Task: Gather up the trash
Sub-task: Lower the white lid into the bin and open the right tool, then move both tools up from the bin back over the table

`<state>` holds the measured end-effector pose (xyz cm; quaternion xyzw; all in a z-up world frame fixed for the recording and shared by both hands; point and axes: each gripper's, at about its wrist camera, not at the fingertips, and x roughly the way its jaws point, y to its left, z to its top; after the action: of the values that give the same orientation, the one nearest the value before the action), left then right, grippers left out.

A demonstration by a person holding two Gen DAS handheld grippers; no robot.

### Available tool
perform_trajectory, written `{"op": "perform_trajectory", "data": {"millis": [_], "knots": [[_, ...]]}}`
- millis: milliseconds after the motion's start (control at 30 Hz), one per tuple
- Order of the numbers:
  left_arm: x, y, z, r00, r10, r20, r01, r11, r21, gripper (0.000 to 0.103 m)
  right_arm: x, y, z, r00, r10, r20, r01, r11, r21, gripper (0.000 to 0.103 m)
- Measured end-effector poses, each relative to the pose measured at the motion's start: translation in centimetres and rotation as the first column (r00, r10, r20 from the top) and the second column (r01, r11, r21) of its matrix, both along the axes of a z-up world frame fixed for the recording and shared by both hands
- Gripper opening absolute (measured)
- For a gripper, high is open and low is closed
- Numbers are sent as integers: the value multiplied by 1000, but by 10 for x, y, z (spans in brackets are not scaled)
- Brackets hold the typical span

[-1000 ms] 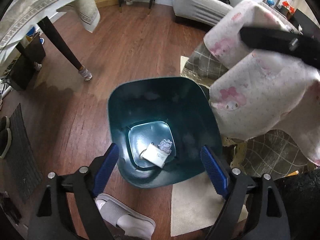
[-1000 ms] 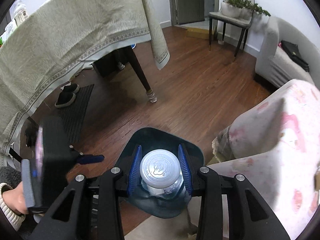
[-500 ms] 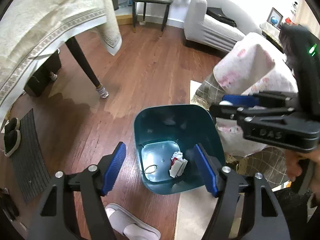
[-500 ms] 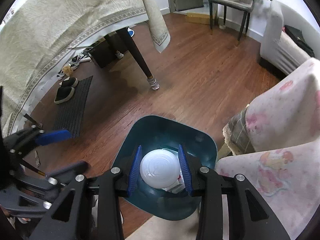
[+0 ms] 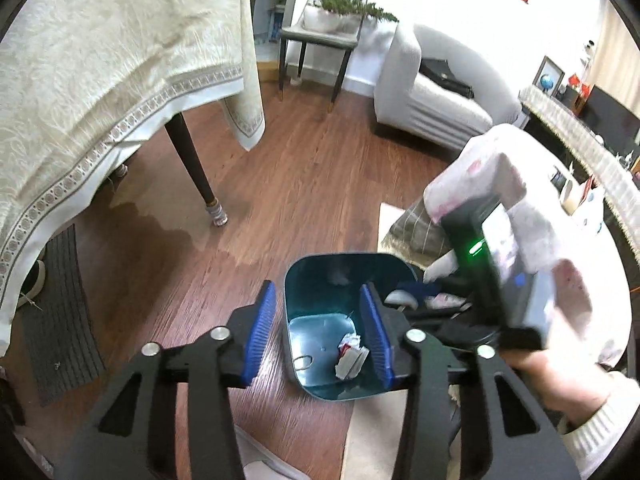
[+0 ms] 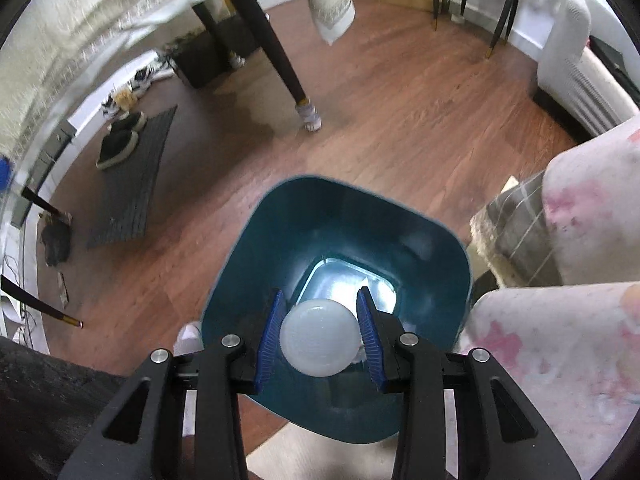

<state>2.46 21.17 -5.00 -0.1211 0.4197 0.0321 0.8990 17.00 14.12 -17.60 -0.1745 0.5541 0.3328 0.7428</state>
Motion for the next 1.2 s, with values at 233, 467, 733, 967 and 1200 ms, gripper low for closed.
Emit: {"op": "perform_trajectory", "data": {"millis": [233, 467, 733, 967, 1200], "knots": [[-4, 7, 19, 998, 15, 57, -14, 1000, -28, 40, -4, -7, -24, 1000, -3, -29, 0, 997, -82, 40], [-10, 11, 39, 993, 25, 117, -21, 999, -36, 40, -9, -12, -36, 998, -3, -58, -4, 992, -124, 62], [-9, 10, 50, 989, 33, 142, -30, 999, -22, 40, -15, -14, -10, 999, 22, -39, -24, 999, -47, 62], [-6, 0, 64, 984, 22, 176, -22, 1000, -3, 40, -25, -20, 47, 998, 59, 36, -61, 996, 71, 62], [3, -18, 76, 978, 7, 208, -7, 1000, 0, 40, -35, -39, 105, 990, 67, 127, -87, 984, 158, 62]]}}
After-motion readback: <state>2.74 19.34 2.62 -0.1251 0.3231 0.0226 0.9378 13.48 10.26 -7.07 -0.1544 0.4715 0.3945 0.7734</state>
